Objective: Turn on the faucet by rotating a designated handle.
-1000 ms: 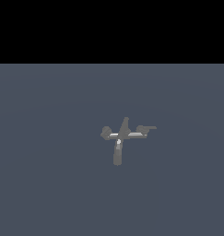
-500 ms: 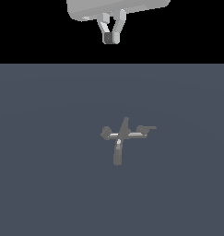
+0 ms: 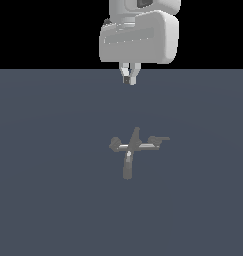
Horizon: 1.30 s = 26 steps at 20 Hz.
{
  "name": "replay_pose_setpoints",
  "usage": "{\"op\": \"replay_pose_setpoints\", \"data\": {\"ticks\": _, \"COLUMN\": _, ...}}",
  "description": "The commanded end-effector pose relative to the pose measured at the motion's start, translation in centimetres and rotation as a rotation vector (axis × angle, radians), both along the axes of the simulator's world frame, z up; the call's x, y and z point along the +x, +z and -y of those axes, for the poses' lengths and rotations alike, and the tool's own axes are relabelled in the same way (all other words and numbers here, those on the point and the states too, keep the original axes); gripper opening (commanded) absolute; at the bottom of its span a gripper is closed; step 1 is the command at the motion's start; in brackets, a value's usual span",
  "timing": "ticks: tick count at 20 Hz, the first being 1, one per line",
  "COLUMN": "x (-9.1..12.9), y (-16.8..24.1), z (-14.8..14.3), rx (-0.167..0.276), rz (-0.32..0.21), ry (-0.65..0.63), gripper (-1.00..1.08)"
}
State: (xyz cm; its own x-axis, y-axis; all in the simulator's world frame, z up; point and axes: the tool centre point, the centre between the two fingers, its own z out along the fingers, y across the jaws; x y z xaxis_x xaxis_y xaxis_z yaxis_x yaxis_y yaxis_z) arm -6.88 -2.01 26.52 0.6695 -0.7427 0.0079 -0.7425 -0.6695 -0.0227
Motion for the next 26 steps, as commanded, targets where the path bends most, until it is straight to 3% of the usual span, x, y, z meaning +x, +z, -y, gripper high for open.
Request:
{"op": "replay_pose_setpoints", "data": {"ticks": 1, "x": 1.2, "y": -1.8, "z": 0.7, "rx": 0.0, "rz": -0.001, "ry": -0.061, "gripper": -1.0}}
{"op": "replay_pose_setpoints", "data": {"ticks": 16, "x": 7.4, "y": -12.7, "z": 6.9, "rx": -0.004, "rz": -0.015, "ry": -0.433, "gripper": -1.0}}
{"op": "replay_pose_setpoints", "data": {"ticks": 26, "x": 9.7, "y": -18.4, "z": 11.2, "rx": -0.004, "rz": -0.022, "ry": -0.636, "gripper": -1.0}}
